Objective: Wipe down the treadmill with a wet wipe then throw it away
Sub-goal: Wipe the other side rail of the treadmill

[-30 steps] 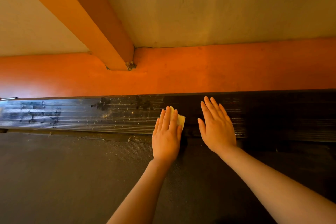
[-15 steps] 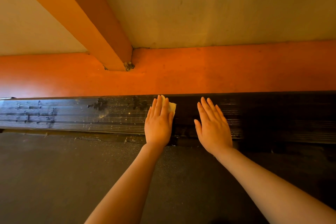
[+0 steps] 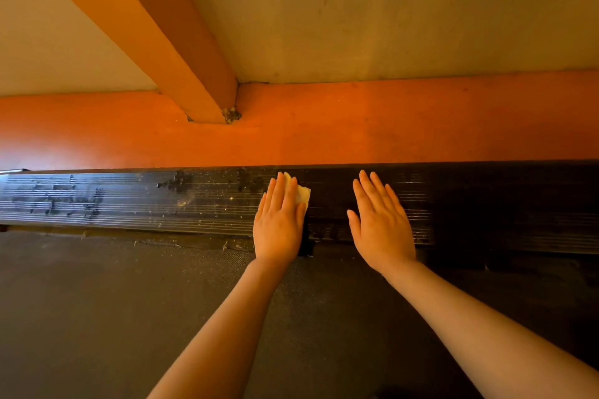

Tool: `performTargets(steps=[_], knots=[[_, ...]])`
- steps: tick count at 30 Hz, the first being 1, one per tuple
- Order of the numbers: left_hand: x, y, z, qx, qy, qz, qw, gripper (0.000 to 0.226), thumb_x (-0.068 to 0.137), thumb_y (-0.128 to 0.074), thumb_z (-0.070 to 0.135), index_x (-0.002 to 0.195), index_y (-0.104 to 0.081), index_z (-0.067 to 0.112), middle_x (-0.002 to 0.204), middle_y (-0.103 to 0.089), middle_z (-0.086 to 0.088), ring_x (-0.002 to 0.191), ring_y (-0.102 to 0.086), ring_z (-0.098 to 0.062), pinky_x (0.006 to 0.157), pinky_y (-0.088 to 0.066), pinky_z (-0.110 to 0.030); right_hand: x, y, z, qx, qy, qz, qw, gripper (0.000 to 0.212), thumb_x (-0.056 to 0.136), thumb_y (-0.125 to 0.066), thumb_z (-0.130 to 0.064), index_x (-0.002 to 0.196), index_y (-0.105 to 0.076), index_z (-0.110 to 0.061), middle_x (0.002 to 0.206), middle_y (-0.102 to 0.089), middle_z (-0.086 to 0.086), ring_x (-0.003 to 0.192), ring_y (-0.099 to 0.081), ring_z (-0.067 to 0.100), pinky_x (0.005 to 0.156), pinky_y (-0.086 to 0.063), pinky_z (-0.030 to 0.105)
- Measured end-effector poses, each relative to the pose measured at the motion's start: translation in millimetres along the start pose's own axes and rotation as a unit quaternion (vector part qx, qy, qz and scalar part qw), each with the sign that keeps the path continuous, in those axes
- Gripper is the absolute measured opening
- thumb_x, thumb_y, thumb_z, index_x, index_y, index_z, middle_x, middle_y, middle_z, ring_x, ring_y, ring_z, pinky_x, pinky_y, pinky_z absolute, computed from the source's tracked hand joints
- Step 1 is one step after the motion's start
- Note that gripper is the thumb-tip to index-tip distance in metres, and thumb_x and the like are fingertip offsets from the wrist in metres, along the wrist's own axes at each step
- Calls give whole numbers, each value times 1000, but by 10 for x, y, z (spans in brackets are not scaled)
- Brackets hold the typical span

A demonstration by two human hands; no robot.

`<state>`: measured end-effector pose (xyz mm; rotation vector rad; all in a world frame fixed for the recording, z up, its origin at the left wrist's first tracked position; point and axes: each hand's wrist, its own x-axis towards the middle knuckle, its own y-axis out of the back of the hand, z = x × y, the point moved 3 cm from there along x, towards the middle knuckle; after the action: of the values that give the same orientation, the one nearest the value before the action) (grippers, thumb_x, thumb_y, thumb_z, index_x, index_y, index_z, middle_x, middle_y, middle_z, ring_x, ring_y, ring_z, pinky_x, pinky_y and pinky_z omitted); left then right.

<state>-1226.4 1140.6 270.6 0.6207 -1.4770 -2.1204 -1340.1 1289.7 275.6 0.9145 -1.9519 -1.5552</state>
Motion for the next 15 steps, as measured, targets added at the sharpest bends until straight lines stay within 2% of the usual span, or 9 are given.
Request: performTargets(steps=[8, 12, 15], knots=[[151, 28, -24, -3, 17, -11, 1000, 54, 106, -31, 35, 155, -17, 19, 163, -7, -3, 150, -1, -18, 120, -3, -31, -1, 7, -1, -2, -2, 2, 1000, 60, 99, -22, -41, 145, -41, -7, 154, -36, 12, 144, -30, 27, 115, -23, 39], [-103, -28, -44, -13, 17, 11, 1000, 53, 105, -34, 36, 154, -24, 18, 162, -15, -5, 148, -3, -17, 122, -13, -37, 2, 10, -2, -9, -3, 1, 1000, 60, 100, -22, -41, 145, -41, -7, 153, -37, 12, 143, -31, 27, 114, -23, 39], [-307, -67, -57, -8, 19, 22, 1000, 58, 102, -21, 45, 154, -26, 18, 161, -17, -5, 148, -5, -17, 120, -10, -34, 6, 6, -5, -10, -5, -1, 1000, 59, 100, -25, -41, 146, -40, -7, 154, -36, 12, 144, -29, 27, 115, -22, 39]])
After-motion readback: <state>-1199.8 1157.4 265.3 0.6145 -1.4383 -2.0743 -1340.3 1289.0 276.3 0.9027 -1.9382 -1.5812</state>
